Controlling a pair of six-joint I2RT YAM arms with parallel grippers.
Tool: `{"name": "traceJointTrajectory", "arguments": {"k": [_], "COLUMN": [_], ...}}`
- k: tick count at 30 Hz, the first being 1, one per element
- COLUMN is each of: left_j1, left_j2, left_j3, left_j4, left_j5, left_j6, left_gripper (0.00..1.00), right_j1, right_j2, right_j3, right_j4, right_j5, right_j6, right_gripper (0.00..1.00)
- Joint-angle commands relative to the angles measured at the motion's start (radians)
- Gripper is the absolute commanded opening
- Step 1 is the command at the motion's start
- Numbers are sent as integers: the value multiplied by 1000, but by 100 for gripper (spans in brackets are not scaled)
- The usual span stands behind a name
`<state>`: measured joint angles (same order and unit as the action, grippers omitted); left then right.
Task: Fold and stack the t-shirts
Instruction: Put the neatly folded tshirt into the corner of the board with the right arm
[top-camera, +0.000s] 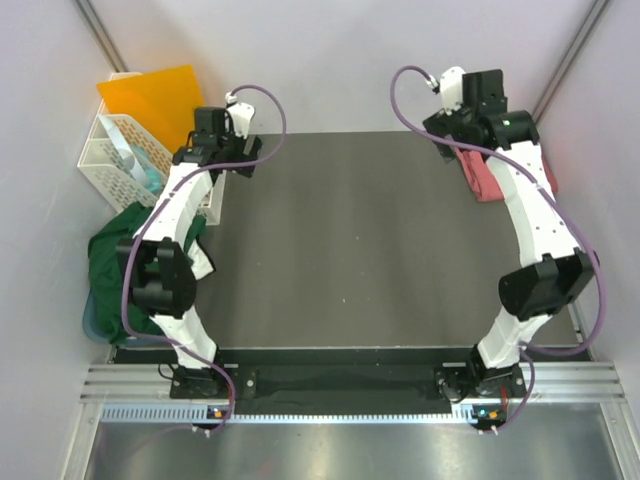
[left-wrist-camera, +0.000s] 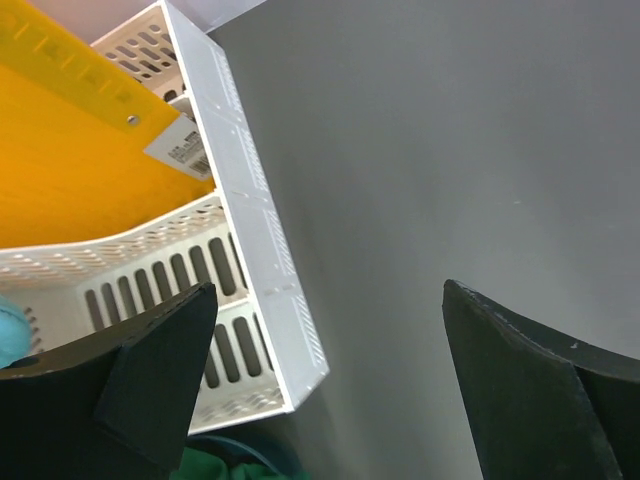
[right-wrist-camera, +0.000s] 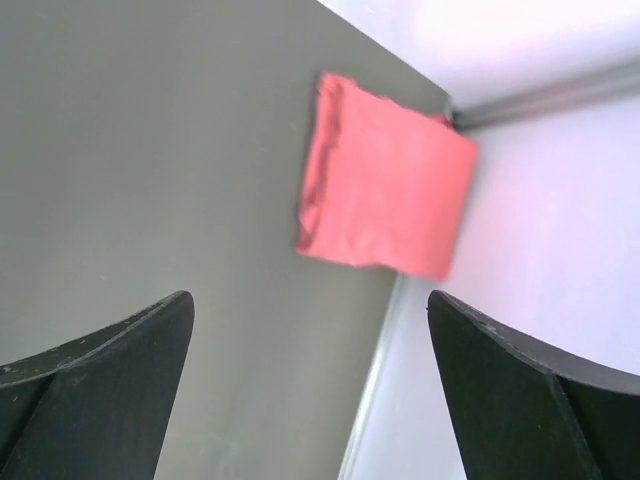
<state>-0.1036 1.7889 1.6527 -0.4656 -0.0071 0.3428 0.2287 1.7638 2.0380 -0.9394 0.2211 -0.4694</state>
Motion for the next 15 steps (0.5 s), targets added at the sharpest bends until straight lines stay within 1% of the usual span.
{"name": "traceJointTrajectory", "arguments": {"k": [1,4,8,9,15], "left_j1": [-2,-4,-4,-4,-4], "left_j2": [-92,-112,-143,-152,-212], "left_j3": [2,12,4,-4,-66], "left_j4": [-44,-83,-99,-93,-67], "left_j5": [42,29,16,-14,-47], "left_j6": [-97,-108,-88,-90,-96], "left_gripper": [99,99,99,99,99], "right_j1": [-26,-54,-65,-66,-66], "right_j2": [-81,-137,-204,-211,-228], "right_j3": [-76,-79,-114,-114,-99], "right_j4": [13,39,183,198,221], "right_j5": [139,139,173,172,138], "right_j6": [63,61,43,46,95], "right_gripper": [100,100,100,100,100]}}
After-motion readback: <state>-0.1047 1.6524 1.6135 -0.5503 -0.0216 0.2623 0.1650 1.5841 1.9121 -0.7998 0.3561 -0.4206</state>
